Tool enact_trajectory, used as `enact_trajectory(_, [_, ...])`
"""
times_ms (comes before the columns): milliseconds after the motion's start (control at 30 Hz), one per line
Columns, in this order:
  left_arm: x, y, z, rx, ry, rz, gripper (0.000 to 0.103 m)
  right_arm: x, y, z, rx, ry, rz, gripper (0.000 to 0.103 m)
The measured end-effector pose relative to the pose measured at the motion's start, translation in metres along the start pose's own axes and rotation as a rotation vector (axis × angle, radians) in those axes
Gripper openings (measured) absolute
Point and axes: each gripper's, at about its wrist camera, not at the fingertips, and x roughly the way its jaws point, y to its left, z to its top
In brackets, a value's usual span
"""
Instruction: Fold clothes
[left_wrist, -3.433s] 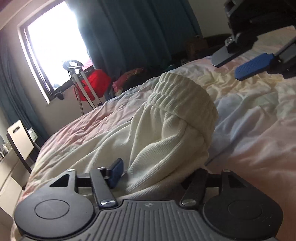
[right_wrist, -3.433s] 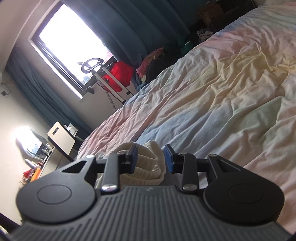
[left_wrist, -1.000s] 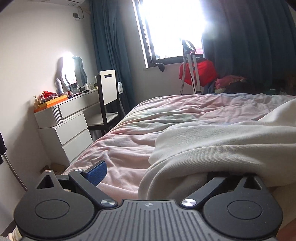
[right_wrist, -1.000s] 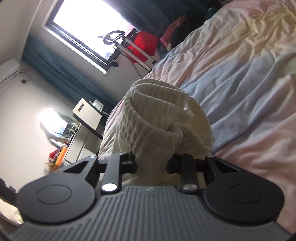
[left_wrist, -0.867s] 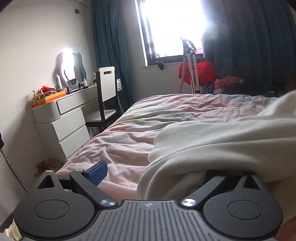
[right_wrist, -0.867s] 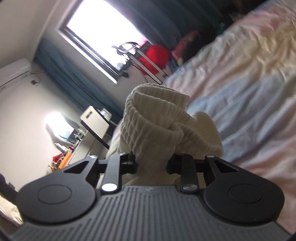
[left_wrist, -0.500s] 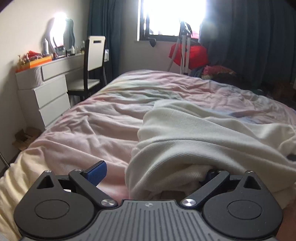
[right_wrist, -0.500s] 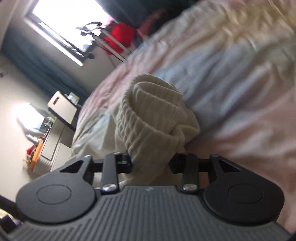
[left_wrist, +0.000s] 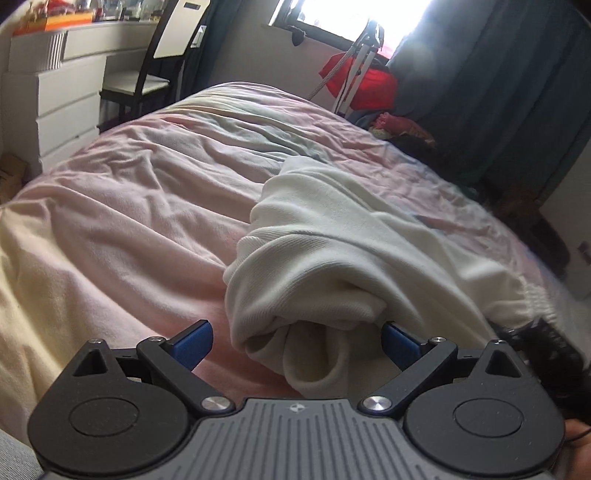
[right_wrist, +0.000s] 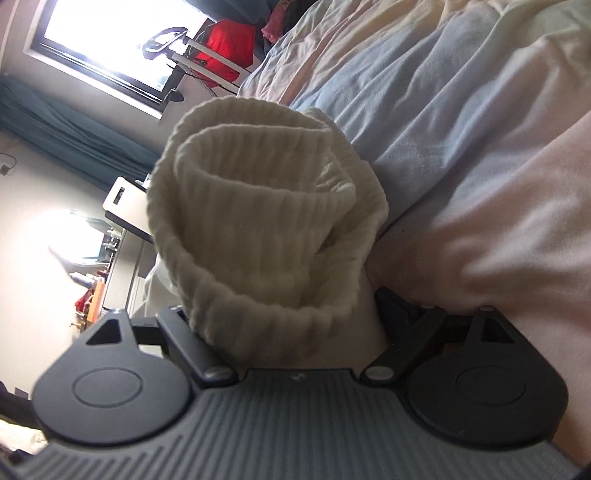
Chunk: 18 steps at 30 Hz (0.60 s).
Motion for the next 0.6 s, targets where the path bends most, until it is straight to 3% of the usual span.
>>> enact_trajectory(167, [-0.009,0.031,0.027,-0.208,-0.02,-0.19,0.103,0.005,0.0,-0.002,0.006,0.008,0.002,0.085])
enact_trajectory(233, [0.005,0.036,0.044,-0.234,0.017,-0.19,0.102,0.0,0.004,-0.002,-0.014,0.001,-0.01,0.077])
enact_trajectory(367, [0.044,0.042,0.069,-0.244,0.106,-0.184,0.101,-0.016,0.013,-0.002,-0.038,-0.024,-0.012,0.045])
enact_trajectory(500, [0.078,0.051,0.065,-0.29,0.231,-0.206,0.099,-0.037,0.026,0.001,-0.078,-0.081,0.041,0.039])
enact_trajectory(600, [0.086,0.058,0.054,-0.331,0.246,-0.235,0.099,-0.04,0.029,0.001,-0.097,-0.09,0.045,0.039])
